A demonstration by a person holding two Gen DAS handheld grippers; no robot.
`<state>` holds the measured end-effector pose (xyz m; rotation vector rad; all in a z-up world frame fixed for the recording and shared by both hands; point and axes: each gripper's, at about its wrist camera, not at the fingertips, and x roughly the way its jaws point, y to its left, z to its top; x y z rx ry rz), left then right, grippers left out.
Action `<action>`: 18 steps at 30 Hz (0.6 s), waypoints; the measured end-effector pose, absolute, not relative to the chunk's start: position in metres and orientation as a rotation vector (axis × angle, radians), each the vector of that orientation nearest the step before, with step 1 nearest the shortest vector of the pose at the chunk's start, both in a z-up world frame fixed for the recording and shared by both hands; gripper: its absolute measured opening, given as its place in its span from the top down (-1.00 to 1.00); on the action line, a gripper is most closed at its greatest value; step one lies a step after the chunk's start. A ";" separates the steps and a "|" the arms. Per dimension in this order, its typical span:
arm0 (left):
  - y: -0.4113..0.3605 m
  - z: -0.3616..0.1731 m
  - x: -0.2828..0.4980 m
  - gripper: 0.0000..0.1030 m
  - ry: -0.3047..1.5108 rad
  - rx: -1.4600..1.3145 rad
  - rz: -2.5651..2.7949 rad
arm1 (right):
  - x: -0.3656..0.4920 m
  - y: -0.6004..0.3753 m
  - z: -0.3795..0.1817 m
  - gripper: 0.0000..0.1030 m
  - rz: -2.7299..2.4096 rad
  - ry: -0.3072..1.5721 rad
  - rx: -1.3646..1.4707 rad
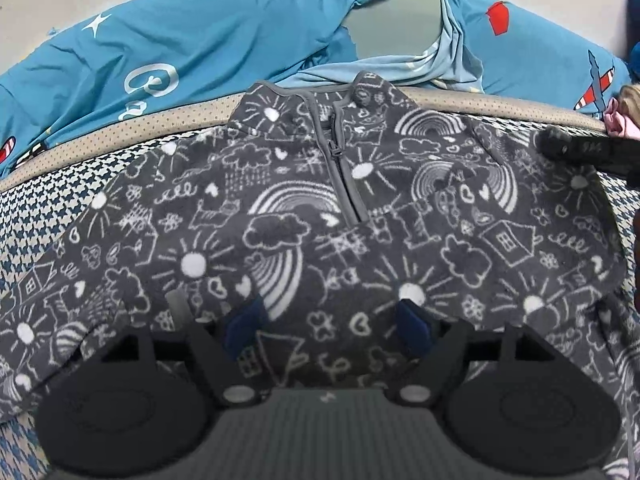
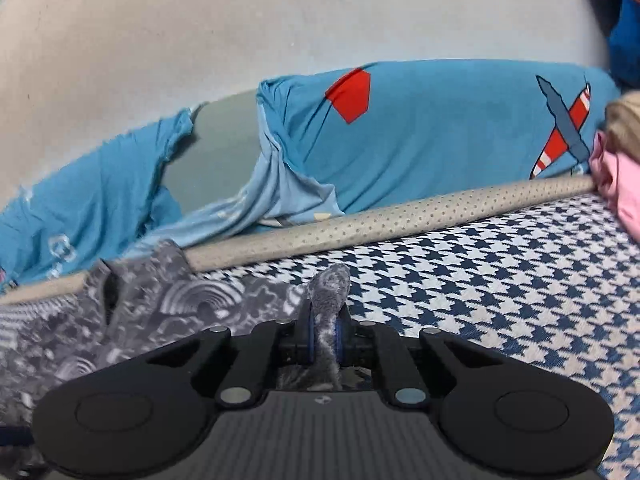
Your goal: Fold clothes
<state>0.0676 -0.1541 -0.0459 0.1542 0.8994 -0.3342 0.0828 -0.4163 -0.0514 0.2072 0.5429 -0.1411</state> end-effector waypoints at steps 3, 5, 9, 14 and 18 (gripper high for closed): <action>-0.155 -0.047 0.068 -0.57 0.906 0.163 -0.328 | 0.090 -0.410 -0.063 0.82 -0.178 0.596 0.137; -0.155 -0.049 0.069 -0.66 0.915 0.171 -0.320 | 0.094 -0.407 -0.070 0.81 -0.200 0.624 0.096; -0.148 -0.050 0.071 -0.70 0.925 0.148 -0.312 | 0.091 -0.410 -0.069 0.56 -0.218 0.634 0.112; -0.143 -0.045 0.067 -0.70 0.906 0.153 -0.295 | 0.081 -0.413 -0.058 0.50 -0.235 0.612 0.156; -0.139 -0.044 0.065 -0.70 0.905 0.159 -0.276 | 0.073 -0.405 -0.047 0.41 -0.224 0.581 0.145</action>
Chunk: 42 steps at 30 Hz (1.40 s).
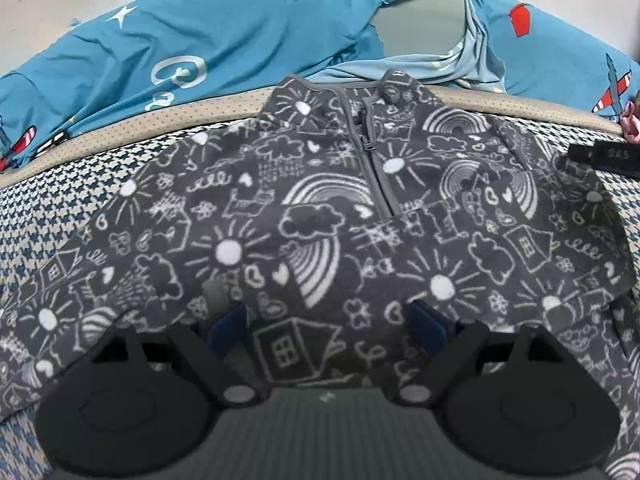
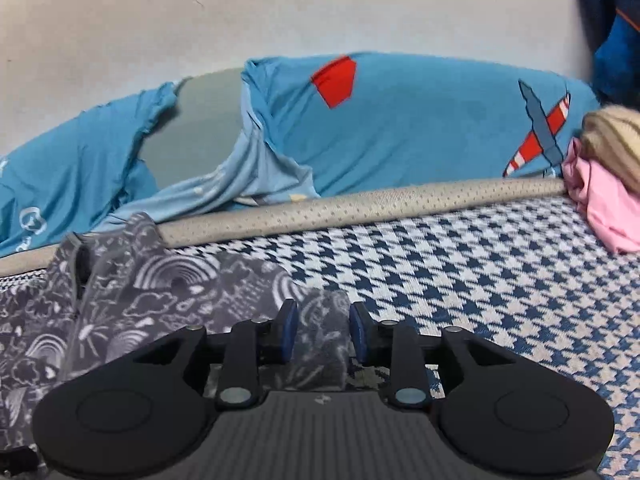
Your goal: Fold clothes
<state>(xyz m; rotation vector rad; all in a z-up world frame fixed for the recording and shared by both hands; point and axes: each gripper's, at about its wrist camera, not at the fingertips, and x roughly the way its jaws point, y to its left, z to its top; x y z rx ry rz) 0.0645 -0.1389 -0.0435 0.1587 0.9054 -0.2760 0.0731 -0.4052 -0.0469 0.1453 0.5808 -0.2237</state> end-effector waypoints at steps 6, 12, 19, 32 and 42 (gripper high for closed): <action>-0.131 -0.044 0.061 -0.70 0.910 0.166 -0.249 | 0.058 -0.385 -0.032 0.24 -0.182 0.550 0.124; -0.116 -0.044 0.061 -0.70 0.923 0.141 -0.213 | 0.044 -0.366 -0.025 0.13 -0.126 0.553 0.141; -0.097 -0.045 0.062 -0.69 0.928 0.119 -0.178 | 0.036 -0.336 -0.030 0.04 -0.048 0.605 0.141; -0.063 -0.043 0.060 -0.69 0.941 0.049 -0.087 | 0.019 -0.281 -0.041 -0.02 0.094 0.673 0.086; -0.026 -0.046 0.058 -0.69 0.971 -0.038 -0.008 | 0.009 -0.255 -0.046 -0.04 0.152 0.706 0.057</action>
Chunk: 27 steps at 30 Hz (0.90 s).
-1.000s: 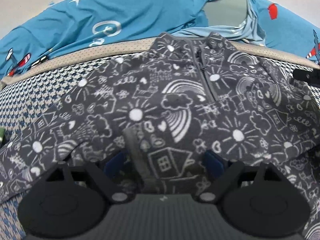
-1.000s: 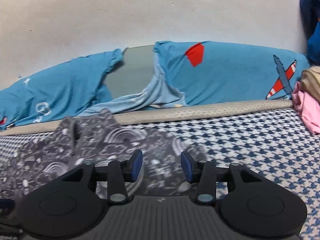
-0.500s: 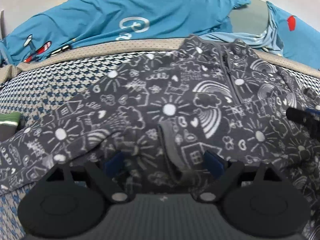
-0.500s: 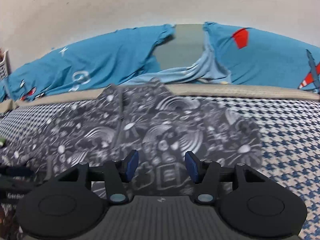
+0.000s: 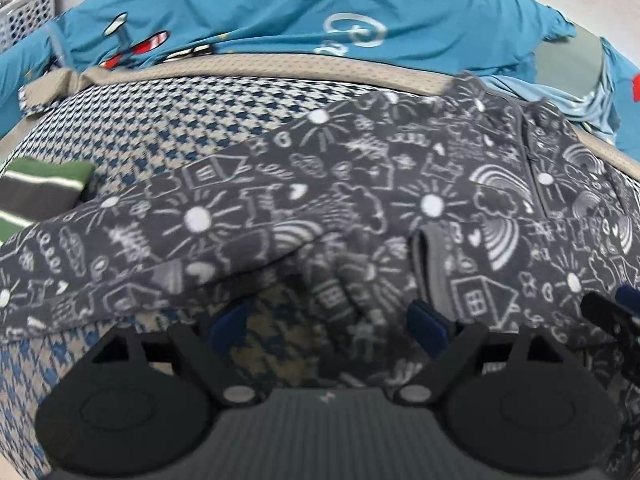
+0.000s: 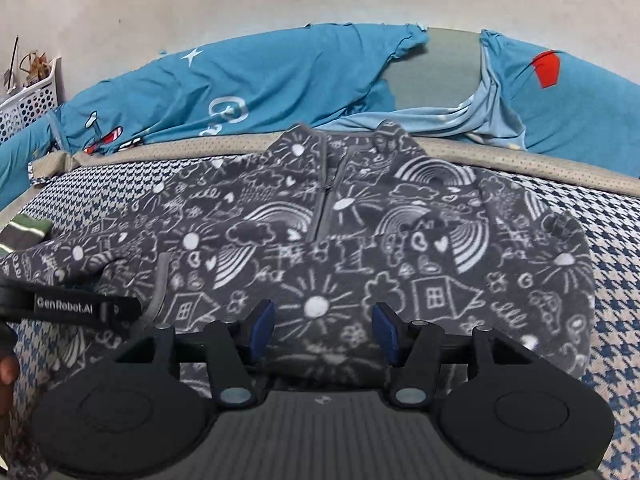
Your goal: Fold clothes
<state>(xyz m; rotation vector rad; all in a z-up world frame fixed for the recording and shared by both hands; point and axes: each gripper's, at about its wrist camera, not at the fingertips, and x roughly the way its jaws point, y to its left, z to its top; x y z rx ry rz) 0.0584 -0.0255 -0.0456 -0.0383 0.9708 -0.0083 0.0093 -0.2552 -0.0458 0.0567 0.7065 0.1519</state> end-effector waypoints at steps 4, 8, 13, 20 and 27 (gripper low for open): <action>-0.015 -0.045 0.057 -0.69 0.970 -0.061 0.014 | 0.006 -0.250 -0.047 -0.05 0.162 0.713 0.051; -0.007 -0.043 0.053 -0.69 0.957 -0.079 0.014 | 0.002 -0.245 -0.048 -0.06 0.166 0.718 0.044; 0.001 -0.035 0.044 -0.70 0.922 -0.075 0.032 | -0.004 -0.242 -0.048 -0.08 0.171 0.716 0.043; 0.029 -0.023 0.033 -0.70 0.881 -0.110 0.109 | -0.015 -0.237 -0.050 -0.12 0.181 0.718 0.026; 0.089 -0.018 0.018 -0.70 0.882 -0.210 0.277 | -0.021 -0.236 -0.056 -0.16 0.179 0.740 0.011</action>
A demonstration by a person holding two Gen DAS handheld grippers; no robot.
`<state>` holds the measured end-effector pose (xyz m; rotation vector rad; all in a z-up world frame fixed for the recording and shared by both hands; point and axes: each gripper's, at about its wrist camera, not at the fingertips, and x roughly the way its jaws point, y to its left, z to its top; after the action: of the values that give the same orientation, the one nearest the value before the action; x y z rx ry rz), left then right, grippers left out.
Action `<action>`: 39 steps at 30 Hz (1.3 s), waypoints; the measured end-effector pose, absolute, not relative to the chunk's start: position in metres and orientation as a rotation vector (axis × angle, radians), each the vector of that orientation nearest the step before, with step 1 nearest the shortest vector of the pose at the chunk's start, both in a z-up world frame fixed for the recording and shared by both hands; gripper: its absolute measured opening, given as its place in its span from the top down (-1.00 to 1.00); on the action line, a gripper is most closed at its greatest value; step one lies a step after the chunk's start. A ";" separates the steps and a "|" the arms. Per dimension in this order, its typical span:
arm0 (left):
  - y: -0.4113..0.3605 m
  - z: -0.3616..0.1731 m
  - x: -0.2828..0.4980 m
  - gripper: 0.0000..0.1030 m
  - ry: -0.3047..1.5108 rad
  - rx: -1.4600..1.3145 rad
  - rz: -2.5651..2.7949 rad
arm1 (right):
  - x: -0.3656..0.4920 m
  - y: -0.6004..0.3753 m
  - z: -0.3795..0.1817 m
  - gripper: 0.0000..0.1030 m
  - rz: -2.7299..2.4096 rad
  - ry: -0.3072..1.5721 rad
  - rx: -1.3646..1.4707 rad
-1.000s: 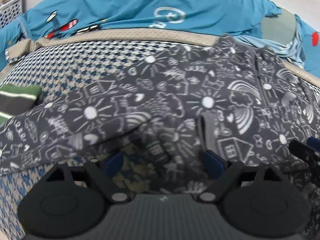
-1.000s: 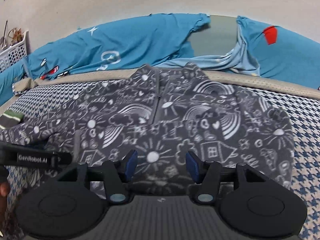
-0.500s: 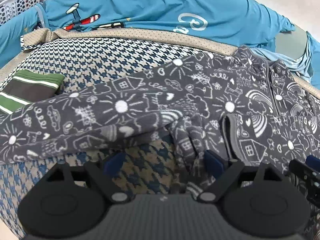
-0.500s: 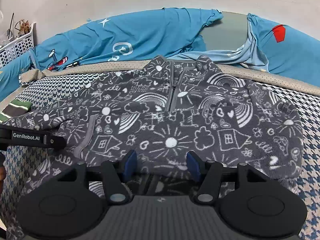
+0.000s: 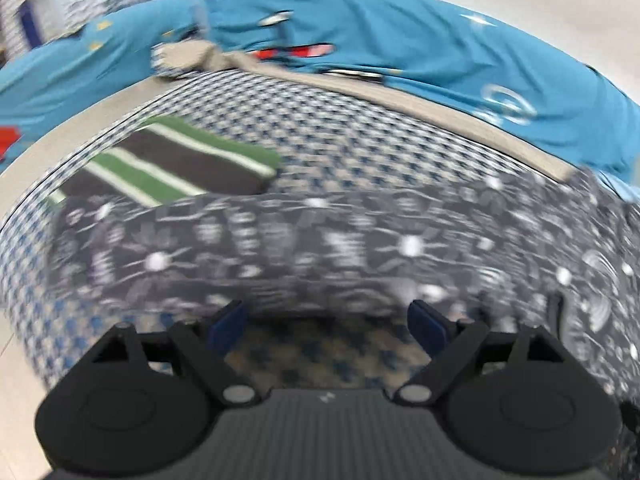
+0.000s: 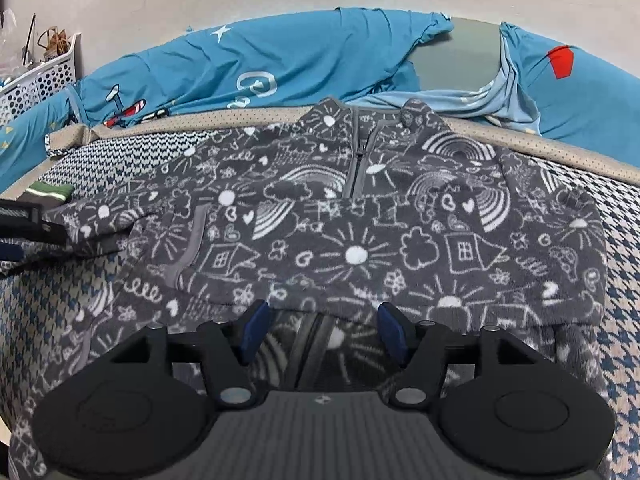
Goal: Fold clothes
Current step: 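Close the left gripper on the grey sleeve beside the green striped cloth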
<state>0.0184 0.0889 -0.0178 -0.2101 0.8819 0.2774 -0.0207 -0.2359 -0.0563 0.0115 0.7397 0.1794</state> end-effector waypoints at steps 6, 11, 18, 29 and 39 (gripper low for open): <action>0.135 -0.014 0.003 -0.70 0.884 -0.299 0.381 | -0.022 -0.232 -0.064 -0.18 0.177 0.759 -0.025; 0.167 -0.015 -0.007 -0.69 0.878 -0.371 0.451 | -0.023 -0.229 -0.066 -0.24 0.179 0.759 -0.048; 0.216 -0.019 -0.023 -0.63 0.858 -0.522 0.528 | -0.023 -0.225 -0.070 -0.30 0.181 0.757 -0.084; 0.261 -0.031 -0.038 -0.42 0.776 -0.719 0.543 | -0.020 -0.221 -0.072 -0.39 0.173 0.750 -0.106; 0.268 -0.036 -0.036 0.07 0.714 -0.806 0.534 | -0.020 -0.219 -0.074 -0.42 0.168 0.744 -0.113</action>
<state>-0.0363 0.2684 -0.0356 -0.8058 0.7141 0.5341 -0.0196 -0.2189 -0.0741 -0.1132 0.7443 0.1675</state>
